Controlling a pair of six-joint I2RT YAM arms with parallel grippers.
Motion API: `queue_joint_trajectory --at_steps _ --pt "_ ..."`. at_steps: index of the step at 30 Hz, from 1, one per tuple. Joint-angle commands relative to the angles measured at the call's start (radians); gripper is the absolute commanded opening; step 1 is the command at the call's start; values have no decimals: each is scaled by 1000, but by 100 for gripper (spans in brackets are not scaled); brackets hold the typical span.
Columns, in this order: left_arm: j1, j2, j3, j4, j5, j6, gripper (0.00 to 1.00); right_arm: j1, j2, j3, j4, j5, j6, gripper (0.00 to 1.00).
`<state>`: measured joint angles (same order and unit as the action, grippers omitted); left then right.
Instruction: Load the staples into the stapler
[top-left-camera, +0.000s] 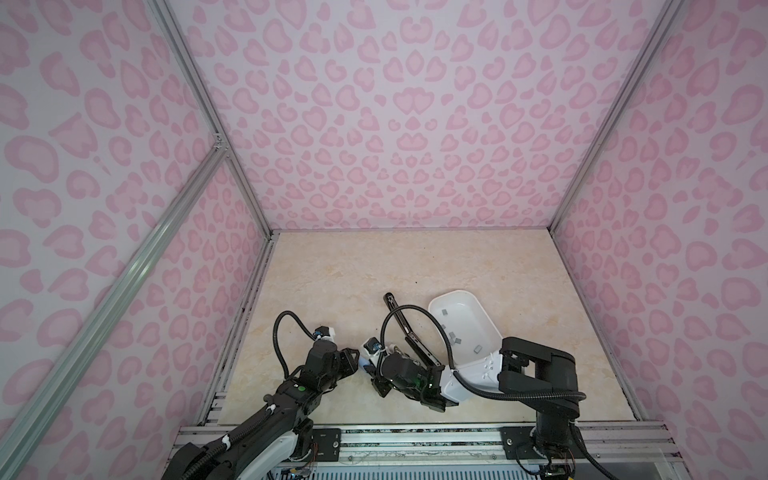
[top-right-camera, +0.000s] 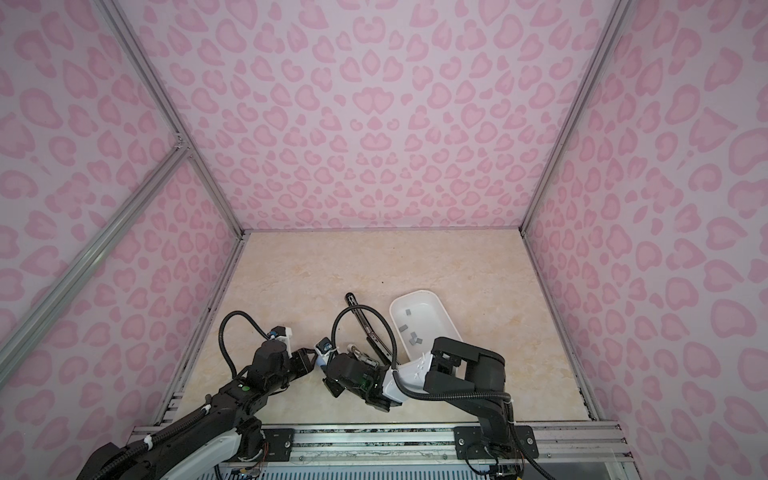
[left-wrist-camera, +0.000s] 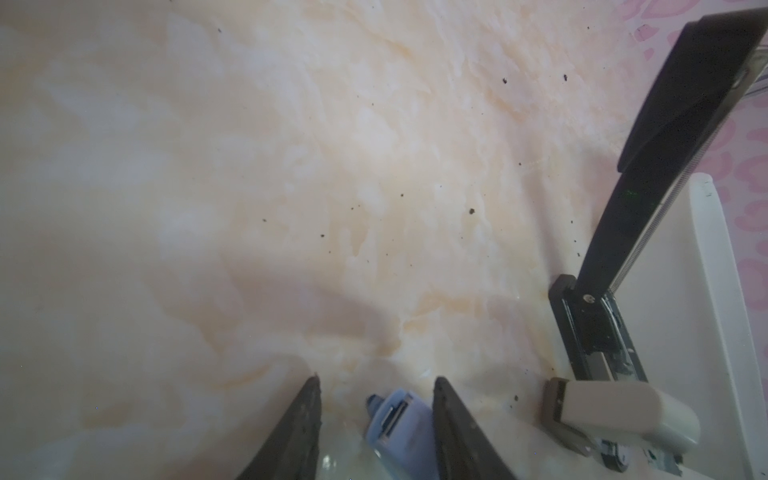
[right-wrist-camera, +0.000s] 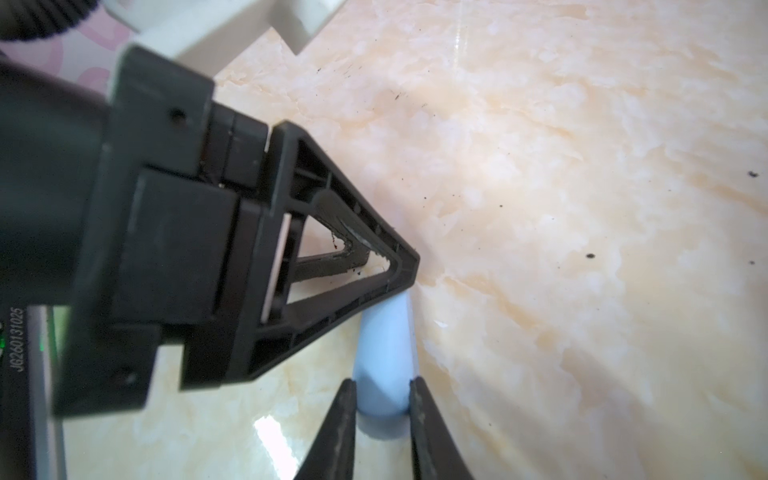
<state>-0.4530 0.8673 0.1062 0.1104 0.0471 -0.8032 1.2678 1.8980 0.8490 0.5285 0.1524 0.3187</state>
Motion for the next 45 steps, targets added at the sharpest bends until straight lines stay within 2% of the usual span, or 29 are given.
queue_joint_trajectory --at_steps 1,12,23,25,45 --pt "-3 13 1 -26 7 5 42 0 21 6 -75 -8 5 23" --pt "-14 43 -7 8 4 0 37 4 67 -22 -58 -13 46 22" --pt "-21 45 -21 23 -8 -5 37 10 129 -68 -13 7 87 21" --pt "-22 47 -20 23 -8 -5 32 10 145 -75 -5 10 103 21" --pt "-34 77 -23 55 -12 -3 30 10 279 -115 96 31 192 23"
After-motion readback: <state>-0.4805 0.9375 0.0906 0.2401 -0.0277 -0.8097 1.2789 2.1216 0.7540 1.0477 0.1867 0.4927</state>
